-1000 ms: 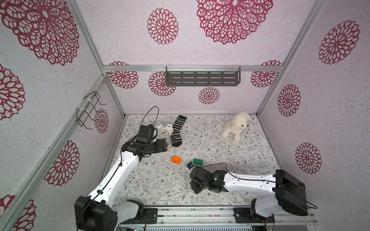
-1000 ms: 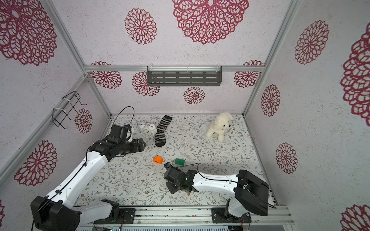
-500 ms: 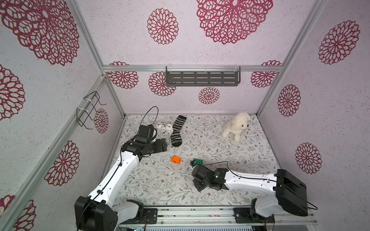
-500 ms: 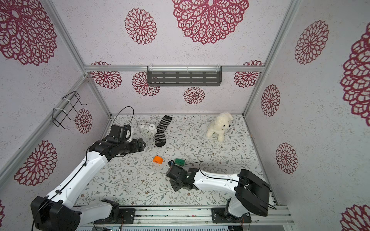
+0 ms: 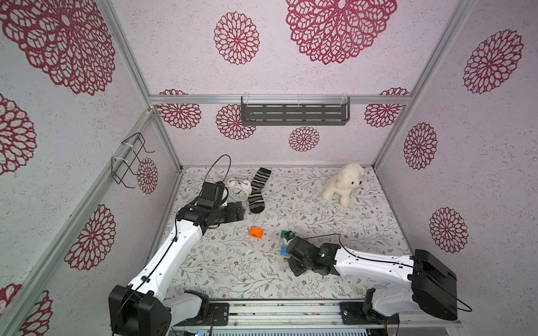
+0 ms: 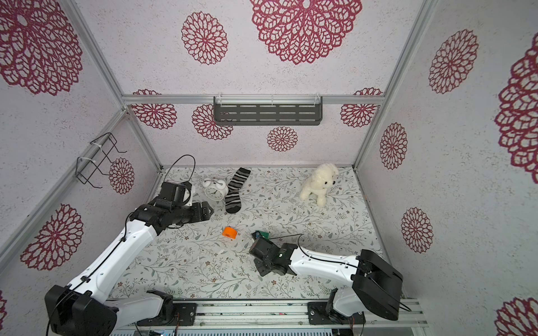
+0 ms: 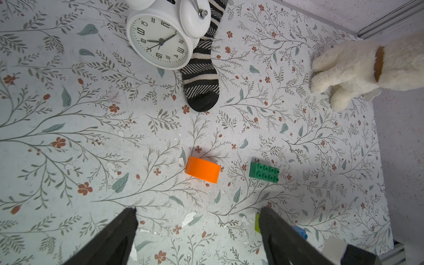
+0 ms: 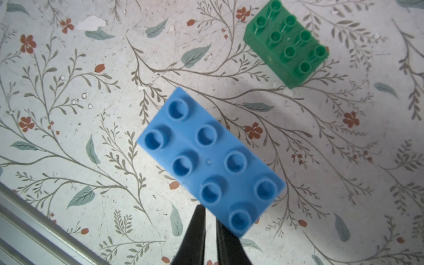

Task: Assemble an ice cream with lego
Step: Adjust the lego brick at the center of the board, then pick up the lego brick from the center of the board.

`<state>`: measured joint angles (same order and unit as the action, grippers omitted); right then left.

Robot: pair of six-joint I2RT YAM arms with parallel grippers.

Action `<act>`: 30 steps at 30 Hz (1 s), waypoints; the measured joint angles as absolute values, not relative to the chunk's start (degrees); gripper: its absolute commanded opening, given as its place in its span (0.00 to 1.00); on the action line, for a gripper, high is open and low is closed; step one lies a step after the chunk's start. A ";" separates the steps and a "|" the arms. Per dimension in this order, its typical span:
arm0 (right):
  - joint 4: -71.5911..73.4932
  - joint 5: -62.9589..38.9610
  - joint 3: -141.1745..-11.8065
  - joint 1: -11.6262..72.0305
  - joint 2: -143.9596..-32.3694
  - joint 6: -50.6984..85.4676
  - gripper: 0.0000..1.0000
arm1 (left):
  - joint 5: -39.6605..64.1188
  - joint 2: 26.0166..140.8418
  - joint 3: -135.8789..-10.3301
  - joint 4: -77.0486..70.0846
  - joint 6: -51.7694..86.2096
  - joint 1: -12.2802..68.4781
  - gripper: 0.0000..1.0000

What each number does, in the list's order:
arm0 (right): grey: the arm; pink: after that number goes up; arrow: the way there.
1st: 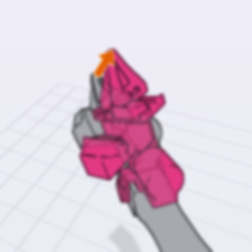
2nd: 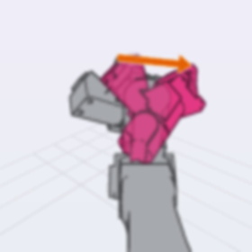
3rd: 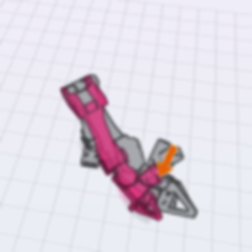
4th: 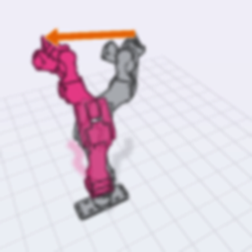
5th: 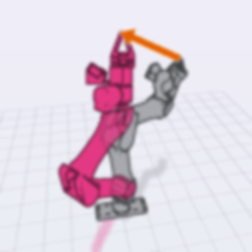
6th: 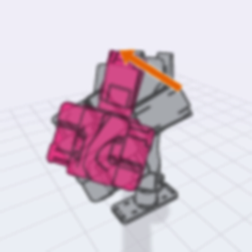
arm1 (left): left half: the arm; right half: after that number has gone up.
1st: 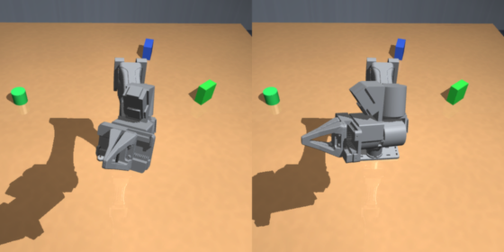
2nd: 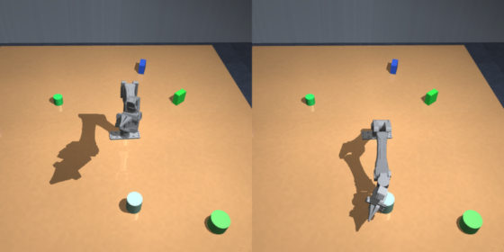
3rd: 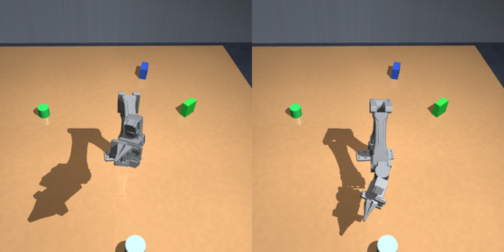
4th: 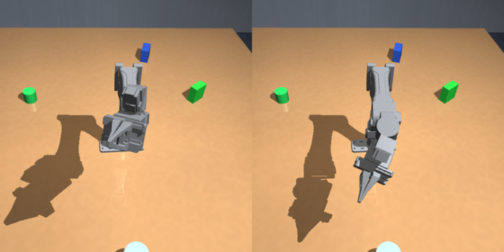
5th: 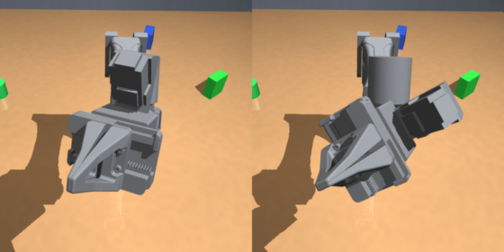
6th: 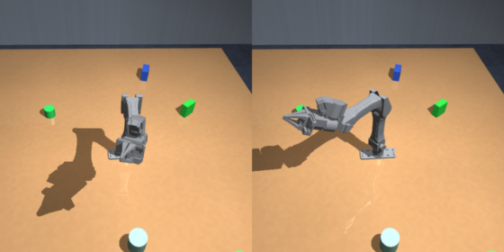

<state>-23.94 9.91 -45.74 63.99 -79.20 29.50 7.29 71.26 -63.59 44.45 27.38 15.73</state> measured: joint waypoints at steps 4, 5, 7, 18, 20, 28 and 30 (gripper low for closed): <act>-23.92 10.33 -45.25 63.13 -78.06 29.08 0.15 | 8.10 71.85 -63.59 44.45 26.94 15.90 0.88; -23.83 10.33 -45.10 62.96 -77.91 28.95 0.15 | 8.23 72.05 -63.59 44.45 26.81 16.08 0.88; -23.83 10.37 -44.60 62.52 -77.41 28.53 0.15 | 8.29 72.62 -63.59 44.47 26.46 16.45 0.88; -24.95 8.71 -42.48 61.49 -69.69 26.48 0.19 | 5.91 87.57 -83.37 53.98 16.01 24.40 0.85; -25.89 7.68 -42.48 60.88 -66.13 25.36 0.20 | 6.83 91.18 -89.21 55.31 10.81 25.30 0.85; -27.22 2.70 -42.50 46.68 -50.72 18.65 0.24 | 14.72 98.15 -95.44 59.42 -13.87 26.17 0.86; -26.89 1.26 -42.63 42.54 -49.19 16.69 0.25 | 15.29 101.71 -98.17 61.98 -18.48 26.52 0.85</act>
<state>-26.89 1.26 -42.63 42.54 -49.19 16.69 15.29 101.71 -98.17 61.98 -18.48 26.52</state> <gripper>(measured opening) 0.239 0.854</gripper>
